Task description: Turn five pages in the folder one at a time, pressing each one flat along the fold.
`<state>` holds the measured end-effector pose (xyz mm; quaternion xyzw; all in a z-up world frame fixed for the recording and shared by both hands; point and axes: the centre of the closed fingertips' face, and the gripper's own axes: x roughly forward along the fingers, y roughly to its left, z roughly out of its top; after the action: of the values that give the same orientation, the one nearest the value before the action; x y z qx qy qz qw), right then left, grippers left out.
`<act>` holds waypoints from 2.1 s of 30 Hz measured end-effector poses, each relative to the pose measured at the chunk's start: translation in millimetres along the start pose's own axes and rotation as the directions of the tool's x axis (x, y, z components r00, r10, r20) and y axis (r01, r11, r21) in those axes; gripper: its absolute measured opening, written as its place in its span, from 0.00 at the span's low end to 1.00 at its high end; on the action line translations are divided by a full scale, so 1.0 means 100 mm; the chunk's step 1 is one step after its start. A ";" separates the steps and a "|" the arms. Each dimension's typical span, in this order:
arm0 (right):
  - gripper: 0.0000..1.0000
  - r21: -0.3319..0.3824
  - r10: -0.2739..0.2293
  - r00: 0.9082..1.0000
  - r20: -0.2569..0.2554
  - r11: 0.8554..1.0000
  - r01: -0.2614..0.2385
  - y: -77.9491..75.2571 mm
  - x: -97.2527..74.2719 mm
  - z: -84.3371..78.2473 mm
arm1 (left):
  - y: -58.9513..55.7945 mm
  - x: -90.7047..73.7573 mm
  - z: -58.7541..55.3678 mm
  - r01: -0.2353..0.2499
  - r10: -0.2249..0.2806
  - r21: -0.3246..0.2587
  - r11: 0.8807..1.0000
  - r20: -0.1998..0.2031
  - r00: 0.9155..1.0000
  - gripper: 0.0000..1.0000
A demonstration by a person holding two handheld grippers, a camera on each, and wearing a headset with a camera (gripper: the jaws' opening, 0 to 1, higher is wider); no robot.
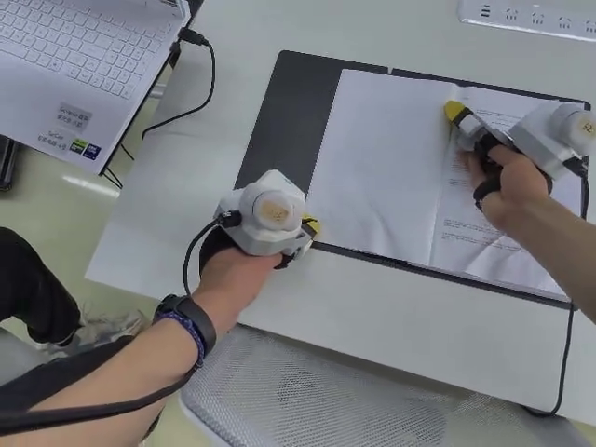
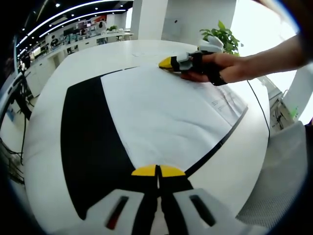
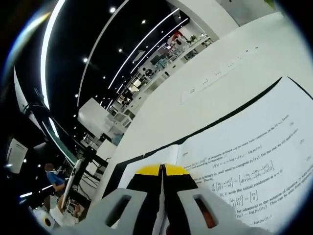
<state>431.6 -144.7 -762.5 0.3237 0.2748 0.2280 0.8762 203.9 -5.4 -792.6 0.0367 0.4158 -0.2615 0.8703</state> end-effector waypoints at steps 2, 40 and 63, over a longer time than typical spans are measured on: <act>0.00 -0.025 -0.012 1.000 -0.003 1.000 0.012 -0.03 0.06 0.04 | 0.00 -0.01 0.00 -0.002 0.002 -0.001 1.000 0.000 1.000 0.00; 0.00 -0.174 0.064 0.993 -0.095 0.981 -0.080 0.22 -0.35 -0.36 | 0.01 0.01 -0.01 -0.009 0.009 0.007 1.000 0.005 1.000 0.00; 0.00 -0.176 0.101 0.986 -0.132 0.977 -0.124 0.31 -0.86 -0.77 | 0.00 0.00 0.01 -0.009 0.009 0.030 1.000 0.013 1.000 0.00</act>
<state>312.4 -138.8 -761.3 0.2419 0.2871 0.3213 0.8694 204.2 -6.0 -792.3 0.0499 0.4060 -0.2638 0.8735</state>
